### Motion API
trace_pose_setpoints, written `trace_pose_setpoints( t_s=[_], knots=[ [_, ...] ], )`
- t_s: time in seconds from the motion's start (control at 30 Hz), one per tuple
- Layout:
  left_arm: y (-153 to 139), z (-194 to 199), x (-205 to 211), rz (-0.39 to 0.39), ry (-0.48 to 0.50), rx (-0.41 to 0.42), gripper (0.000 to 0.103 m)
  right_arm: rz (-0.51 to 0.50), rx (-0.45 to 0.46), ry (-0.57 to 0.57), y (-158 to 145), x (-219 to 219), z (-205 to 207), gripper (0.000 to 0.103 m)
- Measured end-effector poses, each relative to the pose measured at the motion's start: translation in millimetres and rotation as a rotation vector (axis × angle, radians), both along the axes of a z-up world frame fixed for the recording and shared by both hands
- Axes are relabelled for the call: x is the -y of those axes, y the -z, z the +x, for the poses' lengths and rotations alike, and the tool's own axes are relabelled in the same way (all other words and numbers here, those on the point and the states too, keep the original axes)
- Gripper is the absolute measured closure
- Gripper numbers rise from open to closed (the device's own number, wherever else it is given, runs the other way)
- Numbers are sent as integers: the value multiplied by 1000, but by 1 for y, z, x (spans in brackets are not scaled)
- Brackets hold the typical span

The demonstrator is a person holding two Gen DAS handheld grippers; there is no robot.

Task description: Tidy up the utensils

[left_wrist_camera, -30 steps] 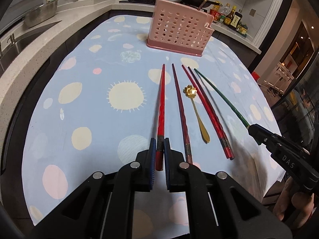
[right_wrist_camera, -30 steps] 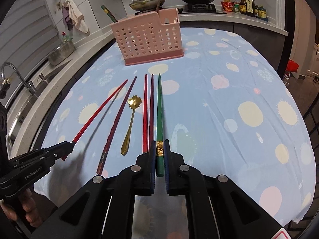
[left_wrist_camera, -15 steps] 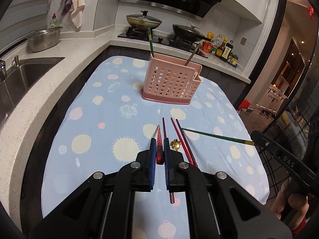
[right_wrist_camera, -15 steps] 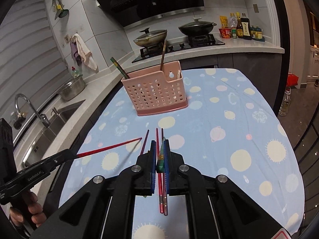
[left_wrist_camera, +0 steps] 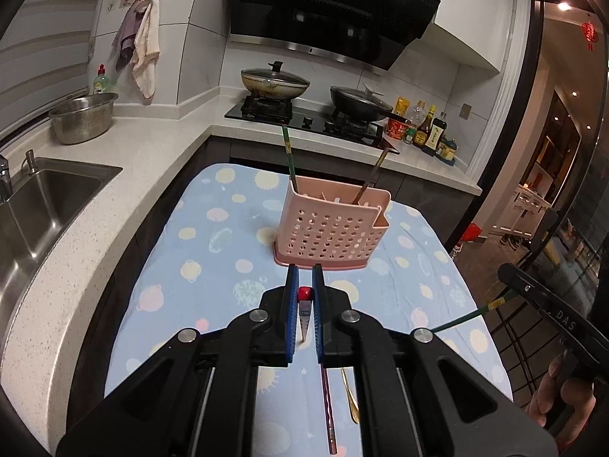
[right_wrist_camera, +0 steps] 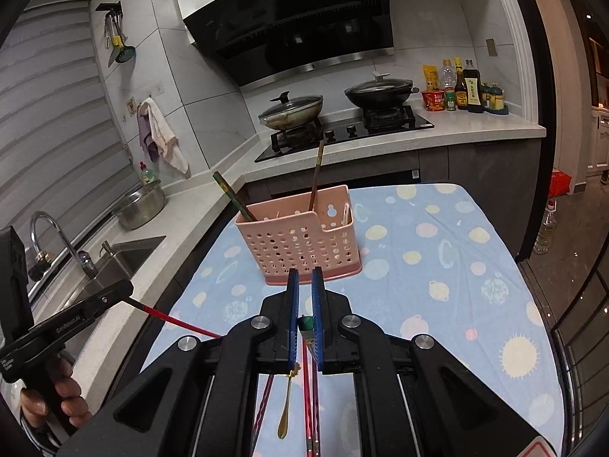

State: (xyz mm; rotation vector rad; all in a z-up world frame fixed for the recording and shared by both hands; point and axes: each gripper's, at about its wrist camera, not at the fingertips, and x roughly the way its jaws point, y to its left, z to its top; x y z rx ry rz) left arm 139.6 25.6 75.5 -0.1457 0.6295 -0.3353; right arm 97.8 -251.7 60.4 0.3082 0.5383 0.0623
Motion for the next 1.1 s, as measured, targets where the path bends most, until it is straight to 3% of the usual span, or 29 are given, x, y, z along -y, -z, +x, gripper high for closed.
trace_pose_setpoints(
  t_s=[0.4,0.9,1.0,1.1],
  knots=[
    [-51,44,13,9,21,115,96,72,47,-28,-32,12,48,96],
    [-142,113,46,7,33,308,100,52,207,-98,-116,-3,138,96],
    [-148,120,46,0,31,309,100,55,215,-102,-119,-5,146,96],
    [-137,120,39,-3,32,280,99,61,198,-112,-106,-5,141,96]
  ],
)
